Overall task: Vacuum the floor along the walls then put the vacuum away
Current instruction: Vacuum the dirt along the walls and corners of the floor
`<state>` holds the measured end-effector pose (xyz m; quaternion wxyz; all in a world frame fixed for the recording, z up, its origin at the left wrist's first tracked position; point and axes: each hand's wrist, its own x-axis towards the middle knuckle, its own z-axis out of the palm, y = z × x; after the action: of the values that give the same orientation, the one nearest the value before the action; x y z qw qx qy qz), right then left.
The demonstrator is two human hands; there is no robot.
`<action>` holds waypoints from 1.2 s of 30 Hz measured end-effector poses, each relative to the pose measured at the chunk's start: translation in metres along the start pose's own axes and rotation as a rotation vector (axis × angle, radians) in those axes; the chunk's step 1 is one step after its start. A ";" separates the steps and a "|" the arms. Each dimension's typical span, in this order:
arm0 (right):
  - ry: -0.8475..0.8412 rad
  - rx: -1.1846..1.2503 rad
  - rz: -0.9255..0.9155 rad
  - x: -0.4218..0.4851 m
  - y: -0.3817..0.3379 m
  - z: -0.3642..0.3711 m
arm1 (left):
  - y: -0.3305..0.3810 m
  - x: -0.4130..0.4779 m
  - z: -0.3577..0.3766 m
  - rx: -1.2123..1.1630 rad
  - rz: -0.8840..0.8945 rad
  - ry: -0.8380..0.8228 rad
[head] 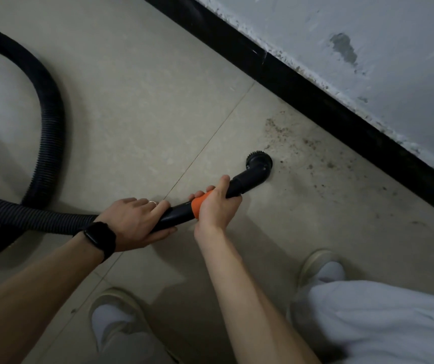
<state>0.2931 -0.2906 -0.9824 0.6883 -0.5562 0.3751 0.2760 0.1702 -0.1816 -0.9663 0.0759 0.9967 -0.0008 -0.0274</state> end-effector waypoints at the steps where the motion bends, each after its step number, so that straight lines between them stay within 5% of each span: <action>1: -0.008 0.000 -0.002 0.003 -0.005 0.001 | 0.001 0.004 0.000 -0.005 -0.012 -0.003; 36: -0.103 -0.096 -0.087 0.057 -0.065 0.027 | 0.007 0.073 0.021 -0.072 -0.193 -0.047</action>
<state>0.3826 -0.2812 -0.9901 0.6907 -0.5894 0.3009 0.2916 0.2422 -0.1925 -0.9903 0.1084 0.9879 0.0946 -0.0579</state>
